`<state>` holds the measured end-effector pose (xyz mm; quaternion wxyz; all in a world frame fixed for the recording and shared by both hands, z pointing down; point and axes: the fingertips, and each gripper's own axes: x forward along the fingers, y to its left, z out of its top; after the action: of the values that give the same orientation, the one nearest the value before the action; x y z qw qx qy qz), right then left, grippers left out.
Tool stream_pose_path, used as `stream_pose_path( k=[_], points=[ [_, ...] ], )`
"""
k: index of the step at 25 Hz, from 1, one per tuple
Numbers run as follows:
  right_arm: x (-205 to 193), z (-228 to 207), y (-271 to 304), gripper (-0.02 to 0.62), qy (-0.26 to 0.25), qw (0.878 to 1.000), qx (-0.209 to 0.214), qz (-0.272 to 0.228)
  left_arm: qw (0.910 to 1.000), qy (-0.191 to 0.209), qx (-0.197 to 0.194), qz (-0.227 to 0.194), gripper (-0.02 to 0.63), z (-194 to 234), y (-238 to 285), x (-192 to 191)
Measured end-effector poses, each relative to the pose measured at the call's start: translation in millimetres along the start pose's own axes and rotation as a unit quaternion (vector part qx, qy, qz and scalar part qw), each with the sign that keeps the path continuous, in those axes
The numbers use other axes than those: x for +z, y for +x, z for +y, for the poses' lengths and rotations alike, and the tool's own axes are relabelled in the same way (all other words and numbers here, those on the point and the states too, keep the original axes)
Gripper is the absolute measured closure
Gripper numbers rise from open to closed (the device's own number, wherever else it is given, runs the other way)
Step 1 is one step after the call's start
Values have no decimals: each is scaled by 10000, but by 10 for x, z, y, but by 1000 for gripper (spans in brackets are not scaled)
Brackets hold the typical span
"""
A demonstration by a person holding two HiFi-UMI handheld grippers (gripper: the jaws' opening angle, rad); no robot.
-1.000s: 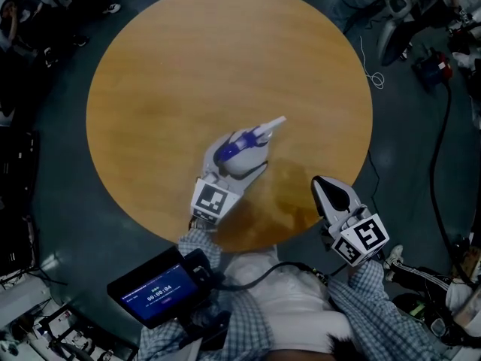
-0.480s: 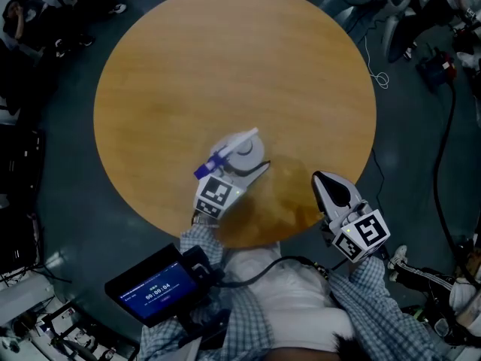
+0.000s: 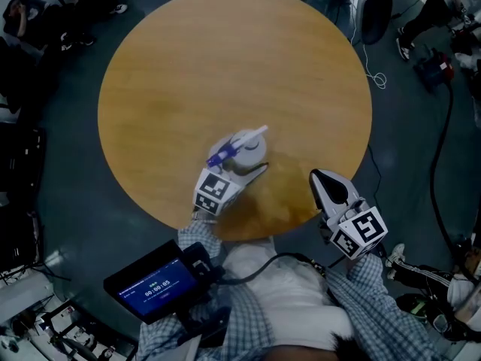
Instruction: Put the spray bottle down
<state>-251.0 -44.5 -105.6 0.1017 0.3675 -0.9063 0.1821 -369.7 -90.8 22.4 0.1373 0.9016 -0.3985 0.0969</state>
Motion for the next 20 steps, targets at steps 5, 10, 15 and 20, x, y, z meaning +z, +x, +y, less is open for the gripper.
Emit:
stream_pose_path(
  k=[5, 10, 15, 20],
  points=[
    [21, 96, -120, 592, 28, 10000, 34, 3, 9997, -46, 168, 189, 137, -72, -214, -67],
    [-65, 549, -283, 592, -8, 9998, 126, -159, 9991, -20, 396, 171, 137, -253, -848, -88],
    [24, 573, -154, 592, -77, 9994, 237, -239, 9989, -131, 445, 115, 174, -284, -993, 103],
    [95, 470, -30, 592, -109, 9990, 293, -306, 9951, 121, 972, -142, 464, -133, -1067, 292]
  ],
)
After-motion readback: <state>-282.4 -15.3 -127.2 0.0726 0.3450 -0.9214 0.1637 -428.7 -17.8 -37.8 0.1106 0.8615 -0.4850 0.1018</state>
